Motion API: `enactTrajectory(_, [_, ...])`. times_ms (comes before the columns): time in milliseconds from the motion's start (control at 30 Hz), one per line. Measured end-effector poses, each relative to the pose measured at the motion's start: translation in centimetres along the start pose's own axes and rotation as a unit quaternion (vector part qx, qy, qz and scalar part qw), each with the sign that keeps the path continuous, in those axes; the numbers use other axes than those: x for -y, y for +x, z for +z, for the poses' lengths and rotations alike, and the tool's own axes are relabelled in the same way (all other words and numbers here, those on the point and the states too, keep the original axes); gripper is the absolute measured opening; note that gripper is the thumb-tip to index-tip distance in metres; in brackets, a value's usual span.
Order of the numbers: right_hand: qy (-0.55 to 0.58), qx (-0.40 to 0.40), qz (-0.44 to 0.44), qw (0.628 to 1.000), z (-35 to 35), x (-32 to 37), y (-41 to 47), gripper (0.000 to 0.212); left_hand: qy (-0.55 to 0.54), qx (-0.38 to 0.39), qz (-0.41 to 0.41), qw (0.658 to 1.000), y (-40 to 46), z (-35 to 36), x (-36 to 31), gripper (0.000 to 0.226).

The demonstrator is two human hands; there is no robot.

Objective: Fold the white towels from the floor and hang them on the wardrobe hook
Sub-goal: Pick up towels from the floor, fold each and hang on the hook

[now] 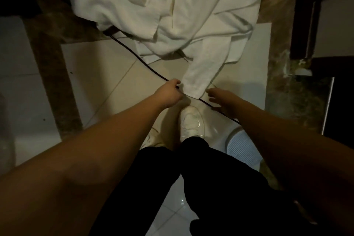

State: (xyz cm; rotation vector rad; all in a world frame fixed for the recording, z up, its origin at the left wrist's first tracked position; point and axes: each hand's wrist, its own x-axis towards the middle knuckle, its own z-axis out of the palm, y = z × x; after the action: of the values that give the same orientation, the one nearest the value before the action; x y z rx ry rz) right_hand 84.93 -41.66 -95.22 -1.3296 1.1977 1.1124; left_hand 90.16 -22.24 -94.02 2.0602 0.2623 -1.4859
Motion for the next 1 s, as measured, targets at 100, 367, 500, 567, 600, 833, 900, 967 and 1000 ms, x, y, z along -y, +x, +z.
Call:
enactTrajectory(100, [0.064, 0.017, -0.013, 0.998, 0.2, 0.0, 3.1, 0.049, -0.048, 0.006, 0.004, 0.999, 3.5, 1.3, 0.5, 0.078])
enactTrajectory(367, [0.155, 0.068, -0.074, 0.983, 0.7, 1.4, 2.9, 0.046, -0.2, 0.028, 0.01, 0.979, 5.0, 1.4, -0.7, 0.029])
enactTrajectory(500, [0.181, 0.083, -0.076, 0.977, 0.4, 1.9, -1.6, 0.043, -0.31, 0.01, -0.005, 0.951, 1.2, 0.0, -1.8, 0.013])
enactTrajectory(567, [0.169, 0.093, -0.097, 0.977, 0.2, 2.2, -4.5, 0.049, -0.369, 0.018, -0.012, 0.929, -1.2, -0.7, -3.0, 0.015])
enactTrajectory(600, [0.149, 0.091, -0.12, 0.977, 0.0, 2.4, -6.0, 0.056, -0.404, 0.023, -0.014, 0.914, -2.6, -1.0, -3.8, 0.013])
enactTrajectory(833, [0.035, 0.068, -0.266, 0.961, -0.4, 5.5, -17.5, 0.045, -0.569, 0.011, 0.001, 0.823, -11.4, -5.6, -9.7, 0.013])
enactTrajectory(900, [0.038, 0.066, -0.299, 0.951, -0.5, 6.5, -20.7, 0.042, -0.588, 0.002, 0.005, 0.809, -14.3, -7.4, -10.9, 0.015])
enactTrajectory(967, [0.014, 0.044, -0.322, 0.945, -0.4, 7.8, -24.2, 0.046, -0.598, -0.011, 0.008, 0.802, -17.2, -9.3, -12.3, 0.014])
enactTrajectory(1000, [0.002, 0.031, -0.335, 0.942, -0.4, 8.6, -26.1, 0.043, -0.597, -0.013, 0.011, 0.802, -18.8, -10.3, -13.0, 0.013])
